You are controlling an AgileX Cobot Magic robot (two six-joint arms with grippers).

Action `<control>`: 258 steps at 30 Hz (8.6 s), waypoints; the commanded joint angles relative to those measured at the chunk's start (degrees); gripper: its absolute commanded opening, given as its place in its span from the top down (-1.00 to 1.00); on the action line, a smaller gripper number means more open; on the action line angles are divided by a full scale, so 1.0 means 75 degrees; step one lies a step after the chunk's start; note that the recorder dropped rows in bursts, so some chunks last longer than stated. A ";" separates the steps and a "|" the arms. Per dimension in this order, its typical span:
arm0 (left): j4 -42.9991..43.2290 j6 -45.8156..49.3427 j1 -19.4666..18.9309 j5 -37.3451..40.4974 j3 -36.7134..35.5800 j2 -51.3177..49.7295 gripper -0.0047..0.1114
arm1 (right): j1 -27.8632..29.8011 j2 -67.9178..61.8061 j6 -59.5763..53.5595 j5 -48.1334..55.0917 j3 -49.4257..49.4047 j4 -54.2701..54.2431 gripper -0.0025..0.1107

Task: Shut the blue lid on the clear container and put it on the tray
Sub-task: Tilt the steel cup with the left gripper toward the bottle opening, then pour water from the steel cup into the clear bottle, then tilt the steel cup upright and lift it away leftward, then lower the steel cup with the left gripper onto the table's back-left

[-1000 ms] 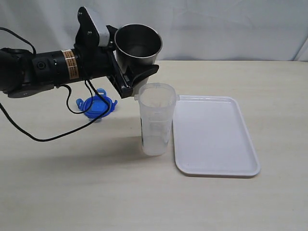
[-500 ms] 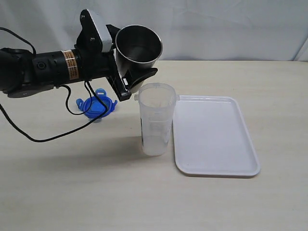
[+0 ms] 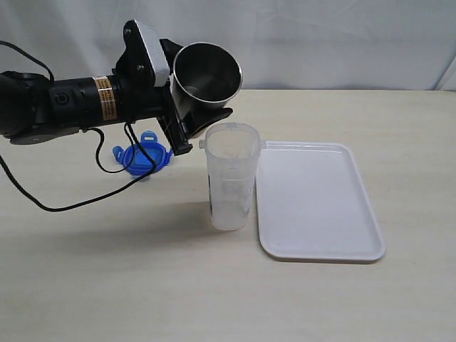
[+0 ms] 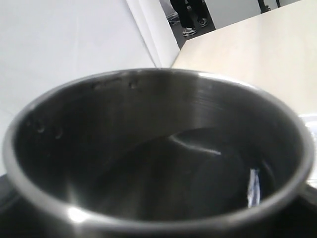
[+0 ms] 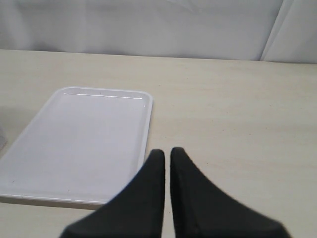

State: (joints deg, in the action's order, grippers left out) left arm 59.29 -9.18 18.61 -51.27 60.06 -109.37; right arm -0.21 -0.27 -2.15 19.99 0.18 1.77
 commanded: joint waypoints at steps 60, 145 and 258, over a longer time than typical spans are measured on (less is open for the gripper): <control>-0.0056 0.2880 0.0017 0.0312 0.0119 0.0108 0.92 | 0.0032 0.0036 0.0007 -0.0048 -0.0024 -0.0006 0.88; -0.0205 0.4524 0.0017 0.0383 0.0119 0.0108 0.92 | 0.0032 0.0036 0.0007 -0.0048 -0.0024 -0.0006 0.88; -0.1707 -0.2953 -0.3094 0.0817 0.4186 -0.4321 0.92 | 0.0032 0.0036 0.0007 -0.0048 -0.0024 -0.0006 0.88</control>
State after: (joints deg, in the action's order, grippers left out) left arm 46.37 -30.88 -4.96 -45.78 90.98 -142.46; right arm -0.21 -0.27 -2.15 19.99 0.18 1.77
